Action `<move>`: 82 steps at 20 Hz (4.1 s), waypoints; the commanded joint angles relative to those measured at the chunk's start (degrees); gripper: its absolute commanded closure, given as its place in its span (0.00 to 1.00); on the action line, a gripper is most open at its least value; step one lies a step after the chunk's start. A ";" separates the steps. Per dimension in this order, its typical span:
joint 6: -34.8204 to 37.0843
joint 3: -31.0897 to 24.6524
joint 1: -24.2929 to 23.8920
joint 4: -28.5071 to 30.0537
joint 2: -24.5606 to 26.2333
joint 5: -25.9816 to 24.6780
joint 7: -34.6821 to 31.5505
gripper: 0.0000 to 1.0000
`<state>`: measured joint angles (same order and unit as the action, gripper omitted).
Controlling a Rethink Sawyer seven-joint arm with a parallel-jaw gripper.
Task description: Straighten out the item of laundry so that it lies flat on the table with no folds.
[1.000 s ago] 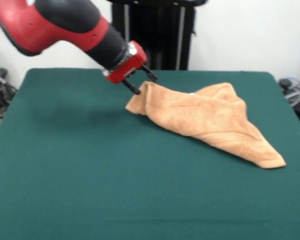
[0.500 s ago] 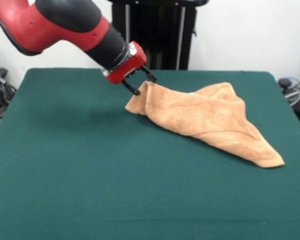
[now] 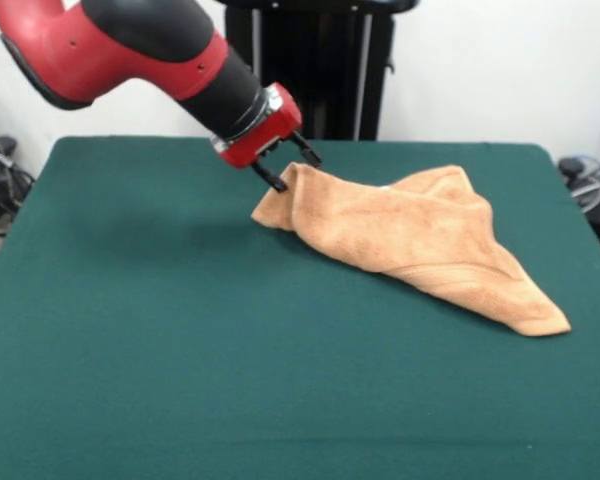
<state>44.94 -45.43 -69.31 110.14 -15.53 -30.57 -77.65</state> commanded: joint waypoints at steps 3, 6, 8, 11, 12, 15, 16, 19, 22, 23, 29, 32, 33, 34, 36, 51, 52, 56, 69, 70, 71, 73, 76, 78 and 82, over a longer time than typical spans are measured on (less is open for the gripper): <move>-5.73 4.62 3.72 3.26 -2.11 -3.88 -3.84 0.00; -5.86 4.86 3.99 3.24 -2.10 -3.65 -3.55 0.00; -6.11 5.06 4.13 3.35 -2.20 -3.53 -3.63 0.00; -6.55 5.30 4.37 3.69 -2.55 -3.34 -3.87 0.00; -6.59 5.39 4.40 3.71 -2.57 -3.27 -3.83 0.00; -6.39 5.53 4.40 3.42 -2.35 -3.14 -3.44 0.00; -6.39 5.58 4.38 3.37 -2.27 -3.08 -3.33 0.00; -6.62 5.71 4.32 3.28 -2.23 -3.00 -3.20 0.00; -8.02 5.40 3.82 3.42 -2.03 -3.20 -3.08 0.00; -8.41 5.34 3.85 3.58 -2.21 -3.25 -3.23 0.00; -9.90 5.07 4.08 3.65 -3.00 -3.65 -3.39 0.00; -11.44 5.68 4.52 3.89 -3.99 -3.77 -4.97 0.00; -11.60 5.77 4.56 3.95 -4.07 -3.73 -5.04 0.00; -11.63 5.86 4.61 3.94 -4.08 -3.59 -5.08 0.00; -11.85 5.98 4.65 3.97 -4.19 -3.47 -5.06 0.00; -14.14 7.33 5.79 4.38 -5.87 -2.89 -4.71 0.00; -14.15 7.44 5.83 4.55 -6.02 -2.80 -4.74 0.00; -13.89 7.58 6.11 4.70 -6.41 -2.55 -4.61 0.00; -17.27 8.43 6.46 5.13 -7.37 -2.73 -6.16 1.00; -17.21 8.46 6.42 5.17 -7.34 -2.70 -5.95 1.00; -17.11 8.54 6.46 5.15 -7.37 -2.64 -5.80 1.00; -17.29 8.64 6.54 5.18 -7.43 -2.55 -5.75 1.00; -17.41 8.88 6.70 5.17 -7.57 -2.47 -5.71 1.00; -17.40 8.99 6.73 5.20 -7.60 -2.45 -5.57 1.00; -15.86 8.64 6.98 4.72 -7.52 -1.93 -4.59 1.00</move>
<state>30.97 -41.18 -64.43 116.03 -23.05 -30.55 -77.65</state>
